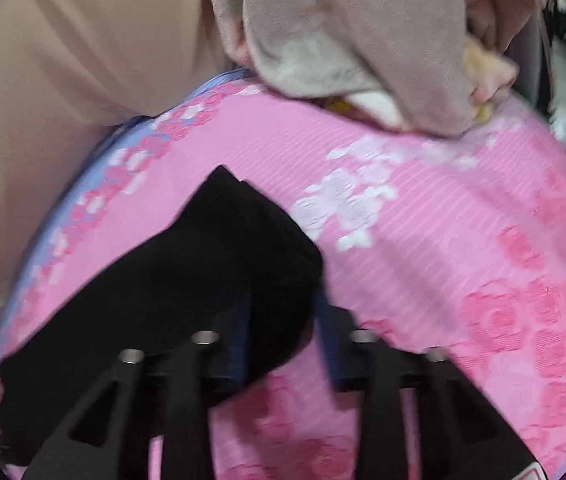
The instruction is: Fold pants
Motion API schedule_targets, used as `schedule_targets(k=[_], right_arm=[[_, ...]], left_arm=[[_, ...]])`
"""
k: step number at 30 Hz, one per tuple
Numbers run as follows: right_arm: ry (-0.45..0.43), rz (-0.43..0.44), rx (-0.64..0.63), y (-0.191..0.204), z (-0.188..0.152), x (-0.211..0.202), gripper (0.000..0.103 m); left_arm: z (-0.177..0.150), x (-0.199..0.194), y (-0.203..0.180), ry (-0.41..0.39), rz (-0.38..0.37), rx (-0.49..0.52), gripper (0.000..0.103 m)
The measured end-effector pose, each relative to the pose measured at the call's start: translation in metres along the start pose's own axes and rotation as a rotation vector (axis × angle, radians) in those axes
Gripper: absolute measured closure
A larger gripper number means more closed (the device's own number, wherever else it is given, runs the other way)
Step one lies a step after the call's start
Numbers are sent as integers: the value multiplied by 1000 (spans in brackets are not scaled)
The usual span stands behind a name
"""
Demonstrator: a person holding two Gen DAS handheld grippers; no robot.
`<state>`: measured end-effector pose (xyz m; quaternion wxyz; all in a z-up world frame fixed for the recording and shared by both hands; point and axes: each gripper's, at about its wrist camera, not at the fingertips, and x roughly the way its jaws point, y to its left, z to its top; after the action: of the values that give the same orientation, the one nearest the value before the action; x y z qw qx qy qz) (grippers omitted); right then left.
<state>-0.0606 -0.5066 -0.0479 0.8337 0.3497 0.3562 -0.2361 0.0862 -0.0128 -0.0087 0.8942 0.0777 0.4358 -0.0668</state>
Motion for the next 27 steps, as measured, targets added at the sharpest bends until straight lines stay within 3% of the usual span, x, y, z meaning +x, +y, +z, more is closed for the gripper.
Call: schedule_targets(k=[5, 9, 13, 17, 21, 27], right_arm=[[-44, 112, -112, 61, -9, -37, 87], [-29, 248, -351, 167, -41, -63, 87], [67, 377, -572, 272, -98, -54, 86], [187, 399, -768, 344, -171, -17, 86], [268, 338, -859, 364, -224, 23, 85], [241, 363, -795, 364, -220, 15, 83]], left_arm=[[-4, -2, 15, -13, 17, -8, 5], [-5, -4, 36, -17, 9, -58, 5], [-7, -10, 64, -32, 24, -112, 5], [-14, -18, 95, -45, 59, -151, 5], [-23, -18, 126, -43, 75, -191, 5], [-35, -8, 154, -21, 76, -235, 5]])
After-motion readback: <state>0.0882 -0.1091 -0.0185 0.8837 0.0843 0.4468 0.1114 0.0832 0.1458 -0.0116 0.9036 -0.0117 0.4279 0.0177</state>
